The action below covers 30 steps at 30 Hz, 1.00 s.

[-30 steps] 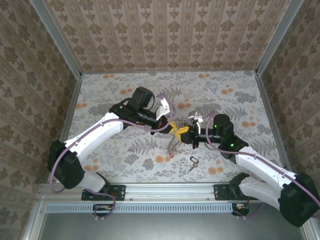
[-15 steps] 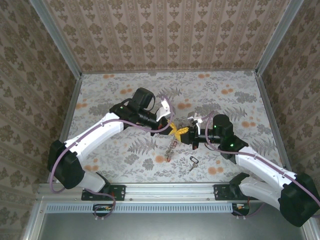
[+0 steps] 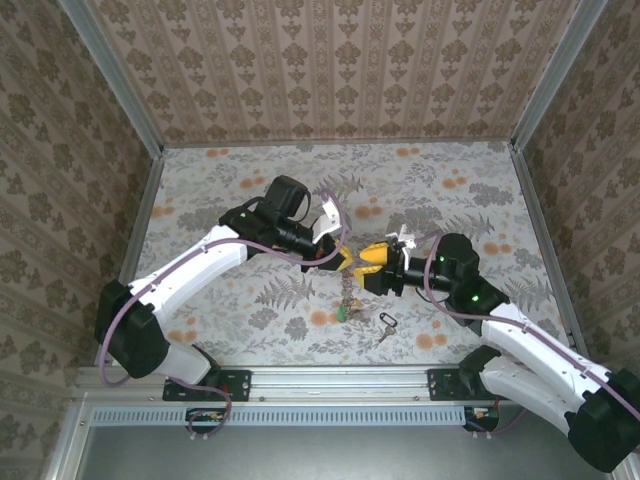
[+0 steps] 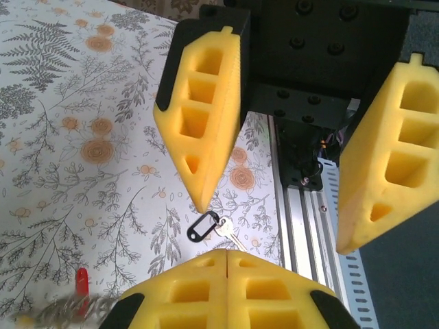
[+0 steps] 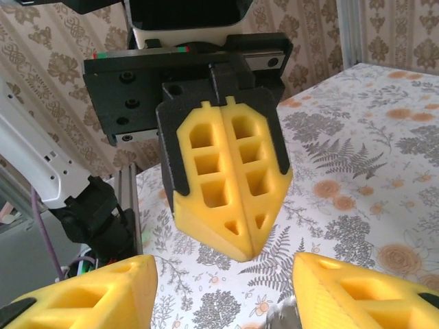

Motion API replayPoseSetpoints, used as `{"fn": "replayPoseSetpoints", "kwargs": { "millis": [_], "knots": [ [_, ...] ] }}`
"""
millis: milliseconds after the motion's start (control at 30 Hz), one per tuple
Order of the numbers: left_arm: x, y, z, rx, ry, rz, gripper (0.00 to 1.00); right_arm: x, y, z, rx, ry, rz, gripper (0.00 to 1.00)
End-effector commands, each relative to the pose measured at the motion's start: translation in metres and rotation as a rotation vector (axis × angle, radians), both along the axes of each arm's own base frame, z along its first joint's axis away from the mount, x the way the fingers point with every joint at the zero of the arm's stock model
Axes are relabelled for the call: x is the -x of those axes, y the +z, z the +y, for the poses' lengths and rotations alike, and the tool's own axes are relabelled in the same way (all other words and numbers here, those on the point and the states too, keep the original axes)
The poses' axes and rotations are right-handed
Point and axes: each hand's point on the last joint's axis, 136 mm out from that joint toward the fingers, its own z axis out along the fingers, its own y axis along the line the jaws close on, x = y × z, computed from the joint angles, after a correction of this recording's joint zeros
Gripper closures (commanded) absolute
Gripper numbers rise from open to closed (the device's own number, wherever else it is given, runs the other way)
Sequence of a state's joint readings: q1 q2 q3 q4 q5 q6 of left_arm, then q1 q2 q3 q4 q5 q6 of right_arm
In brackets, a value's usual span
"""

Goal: Put the keys on the keyring

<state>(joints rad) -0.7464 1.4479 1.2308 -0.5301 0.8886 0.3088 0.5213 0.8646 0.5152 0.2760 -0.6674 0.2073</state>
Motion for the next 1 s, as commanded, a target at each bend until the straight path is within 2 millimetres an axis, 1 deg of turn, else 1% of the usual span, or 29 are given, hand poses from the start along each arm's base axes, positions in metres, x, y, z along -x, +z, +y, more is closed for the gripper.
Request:
{"fn": "replayPoseSetpoints", "kwargs": {
  "millis": [0, 67, 100, 167, 200, 233, 300, 333, 400, 500, 567, 633, 667, 733, 833, 900, 967],
  "knots": [
    [0.010, 0.024, 0.000, 0.064, -0.046, -0.043, 1.00, -0.005, -0.006, -0.006, 0.023, -0.040, 0.002, 0.45],
    [0.007, 0.020, 0.001, 0.050, -0.031, -0.049, 1.00, -0.008, -0.008, -0.008, 0.030, -0.059, 0.007, 0.46],
    [0.003, 0.016, 0.002, 0.029, -0.007, -0.057, 1.00, -0.010, -0.010, -0.010, 0.036, -0.077, 0.013, 0.46],
    [-0.013, 0.005, 0.005, -0.012, 0.076, -0.060, 1.00, -0.018, -0.016, -0.018, 0.035, -0.141, 0.026, 0.45],
    [-0.025, -0.001, 0.009, -0.027, 0.135, -0.048, 1.00, -0.023, -0.020, -0.023, 0.034, -0.180, 0.043, 0.43],
    [-0.038, -0.008, 0.015, -0.056, 0.204, -0.032, 1.00, -0.027, -0.026, -0.027, 0.035, -0.208, 0.063, 0.41],
    [-0.054, -0.023, 0.026, -0.103, 0.297, 0.016, 1.00, -0.035, -0.042, -0.036, 0.062, -0.269, 0.117, 0.37],
    [-0.060, -0.032, 0.031, -0.132, 0.332, 0.046, 0.97, -0.040, -0.052, -0.043, 0.085, -0.315, 0.147, 0.35],
    [-0.063, -0.049, 0.038, -0.203, 0.370, 0.077, 0.87, -0.049, -0.070, -0.054, 0.125, -0.381, 0.208, 0.30],
    [-0.069, -0.084, 0.055, -0.373, 0.466, 0.109, 0.71, -0.057, -0.088, -0.064, 0.145, -0.436, 0.271, 0.24],
    [-0.068, -0.104, 0.066, -0.480, 0.507, 0.126, 0.67, -0.063, -0.094, -0.066, 0.159, -0.462, 0.288, 0.20],
    [-0.064, -0.123, 0.074, -0.587, 0.531, 0.127, 0.65, -0.070, -0.099, -0.066, 0.173, -0.477, 0.302, 0.17],
    [-0.059, -0.128, 0.075, -0.616, 0.524, 0.132, 0.64, -0.072, -0.101, -0.066, 0.173, -0.478, 0.309, 0.15],
    [-0.042, -0.137, 0.071, -0.654, 0.484, 0.144, 0.63, -0.074, -0.104, -0.064, 0.166, -0.473, 0.318, 0.14],
    [-0.022, -0.150, 0.071, -0.688, 0.455, 0.195, 0.61, -0.073, -0.116, -0.068, 0.168, -0.499, 0.329, 0.12],
    [-0.014, -0.160, 0.074, -0.716, 0.459, 0.228, 0.61, -0.072, -0.124, -0.073, 0.174, -0.524, 0.336, 0.11],
    [-0.011, -0.166, 0.078, -0.735, 0.482, 0.248, 0.61, -0.072, -0.131, -0.075, 0.176, -0.538, 0.348, 0.10]
  ]
}}
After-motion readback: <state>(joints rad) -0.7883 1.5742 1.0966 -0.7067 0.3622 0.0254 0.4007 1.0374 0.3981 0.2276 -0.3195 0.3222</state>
